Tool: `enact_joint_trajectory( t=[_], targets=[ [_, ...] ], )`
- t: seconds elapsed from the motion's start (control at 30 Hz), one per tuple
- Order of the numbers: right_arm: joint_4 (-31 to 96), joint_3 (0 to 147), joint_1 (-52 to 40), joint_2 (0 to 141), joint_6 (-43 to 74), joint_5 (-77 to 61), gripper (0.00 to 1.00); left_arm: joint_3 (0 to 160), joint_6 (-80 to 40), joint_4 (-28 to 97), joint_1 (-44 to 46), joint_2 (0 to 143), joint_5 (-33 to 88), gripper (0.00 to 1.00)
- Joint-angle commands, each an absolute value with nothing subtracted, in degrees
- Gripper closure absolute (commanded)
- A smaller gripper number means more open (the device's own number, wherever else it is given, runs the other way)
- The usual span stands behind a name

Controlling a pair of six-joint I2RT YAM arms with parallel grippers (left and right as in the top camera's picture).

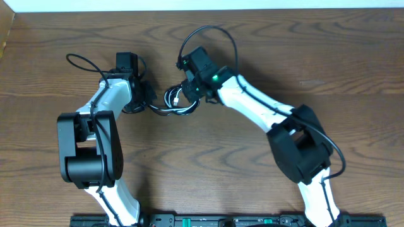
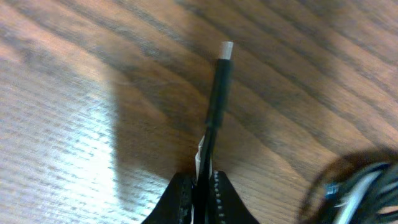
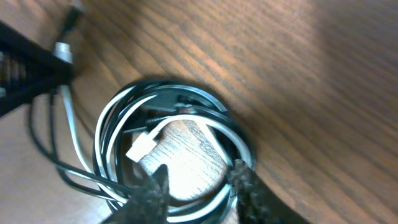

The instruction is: Untangle cables

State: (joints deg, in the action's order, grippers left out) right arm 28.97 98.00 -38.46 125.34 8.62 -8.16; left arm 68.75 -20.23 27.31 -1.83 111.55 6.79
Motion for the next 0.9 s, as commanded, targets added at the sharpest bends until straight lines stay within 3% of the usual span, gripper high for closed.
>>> enact_joint_trajectory(
  t=[0.0,0.1,0.3,0.7,0.87],
  targets=[
    [30.65,98.37,-35.88,124.42,8.71,-13.91,0.62,67.83,-19.77,27.94,-1.98,115.26,8.62,0.93],
    [33.23,98.35,-34.61,124.88,8.69,-13.63,0.60,68.07,-19.51,27.97,-1.98,115.26,9.08,0.93],
    [37.69,98.32,-33.69,126.04,8.71,-13.69,0.57,68.99,-10.66,28.97,-2.94,111.15,21.37,0.93],
    [38.83,98.21,-33.80,126.04,9.80,-17.32,0.56,68.97,-10.72,29.28,-3.90,98.21,21.43,0.93],
    [38.83,98.17,-33.80,126.04,0.93,-28.58,0.37,68.97,-10.74,29.43,-3.97,97.23,21.41,0.93]
  ],
)
